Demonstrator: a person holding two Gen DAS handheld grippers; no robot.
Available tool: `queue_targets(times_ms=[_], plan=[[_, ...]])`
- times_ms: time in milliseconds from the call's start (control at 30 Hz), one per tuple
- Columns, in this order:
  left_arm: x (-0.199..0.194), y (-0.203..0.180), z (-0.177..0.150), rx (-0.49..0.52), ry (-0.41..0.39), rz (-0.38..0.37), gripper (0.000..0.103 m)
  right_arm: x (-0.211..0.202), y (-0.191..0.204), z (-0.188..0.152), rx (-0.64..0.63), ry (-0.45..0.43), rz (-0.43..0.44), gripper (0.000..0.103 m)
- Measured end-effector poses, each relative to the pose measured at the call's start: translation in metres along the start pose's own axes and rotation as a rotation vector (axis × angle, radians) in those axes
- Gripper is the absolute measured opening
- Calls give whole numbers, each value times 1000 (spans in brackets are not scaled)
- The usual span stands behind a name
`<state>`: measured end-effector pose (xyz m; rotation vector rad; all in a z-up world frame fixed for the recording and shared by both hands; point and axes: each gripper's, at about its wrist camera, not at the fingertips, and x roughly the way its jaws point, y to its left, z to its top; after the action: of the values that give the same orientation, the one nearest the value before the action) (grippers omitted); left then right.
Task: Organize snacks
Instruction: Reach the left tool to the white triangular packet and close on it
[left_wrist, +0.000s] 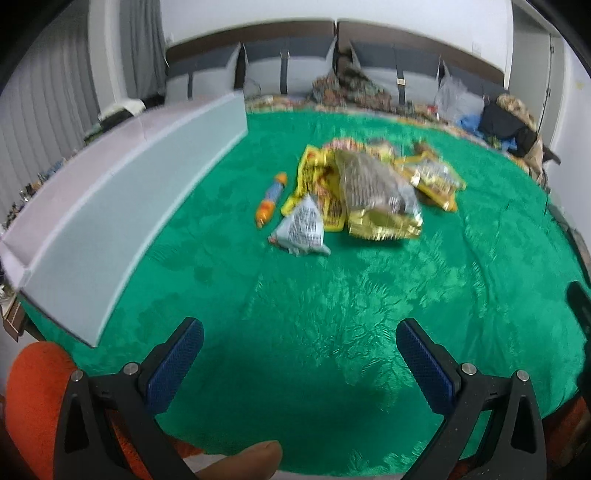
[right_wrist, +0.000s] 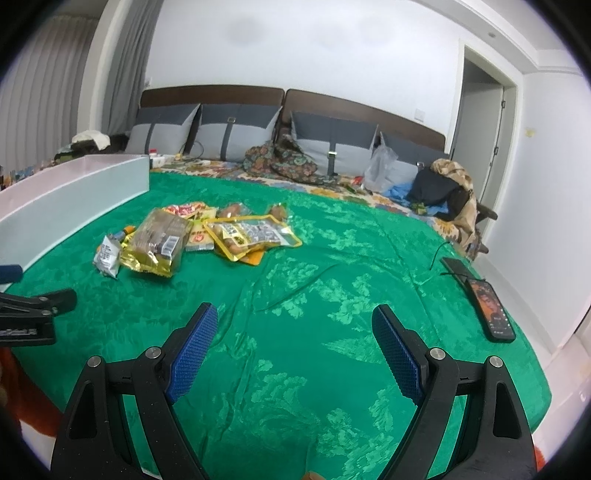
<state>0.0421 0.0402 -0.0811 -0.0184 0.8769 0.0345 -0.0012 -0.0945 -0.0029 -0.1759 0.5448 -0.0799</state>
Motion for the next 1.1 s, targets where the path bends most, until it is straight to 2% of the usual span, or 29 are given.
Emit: queue_targets(times_ms=[267,333,467,767,933,967,1100], plan=[[52,10,9,-63,156,-31,103,16,-3,-8,27,78,35,88],[54,8,8,-34,143,-2,103,24,-7,-11,44,118,44,88],[54,8,5,-18,123,-3,103,51,-22,-11,98,223,69,88],[50,14,-2,2,79,-13,103,135,-61,-7,125,390,-1,88],[52,13,-1,20,66,-25,103,157,-73,0,198,418,37,89],[52,14,0,22,67,-26,103,158,-73,-1,207,418,44,91],[55,15,6,34,100,-37,103,161,-73,0,205,425,49,95]])
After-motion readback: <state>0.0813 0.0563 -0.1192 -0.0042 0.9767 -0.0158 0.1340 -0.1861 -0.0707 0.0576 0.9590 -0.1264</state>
